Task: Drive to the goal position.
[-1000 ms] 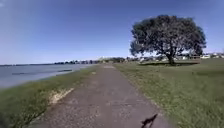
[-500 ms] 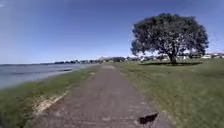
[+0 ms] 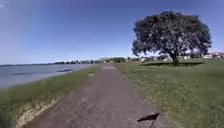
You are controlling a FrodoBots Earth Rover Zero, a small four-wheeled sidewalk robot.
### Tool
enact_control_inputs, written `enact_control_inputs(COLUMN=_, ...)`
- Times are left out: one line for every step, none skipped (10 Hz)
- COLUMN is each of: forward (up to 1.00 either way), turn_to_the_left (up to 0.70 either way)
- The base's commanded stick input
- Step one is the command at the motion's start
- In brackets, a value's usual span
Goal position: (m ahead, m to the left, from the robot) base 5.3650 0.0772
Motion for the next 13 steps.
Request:
enact_control_inputs(forward=0.70, turn_to_the_left=0.00)
enact_control_inputs(forward=0.70, turn_to_the_left=0.00)
enact_control_inputs(forward=0.70, turn_to_the_left=0.00)
enact_control_inputs(forward=0.70, turn_to_the_left=0.00)
enact_control_inputs(forward=0.70, turn_to_the_left=0.00)
enact_control_inputs(forward=0.70, turn_to_the_left=0.00)
enact_control_inputs(forward=0.70, turn_to_the_left=0.00)
enact_control_inputs(forward=0.70, turn_to_the_left=0.00)
enact_control_inputs(forward=0.70, turn_to_the_left=0.00)
enact_control_inputs(forward=0.70, turn_to_the_left=0.00)
enact_control_inputs(forward=0.70, turn_to_the_left=0.00)
enact_control_inputs(forward=0.70, turn_to_the_left=0.00)
enact_control_inputs(forward=0.70, turn_to_the_left=0.00)
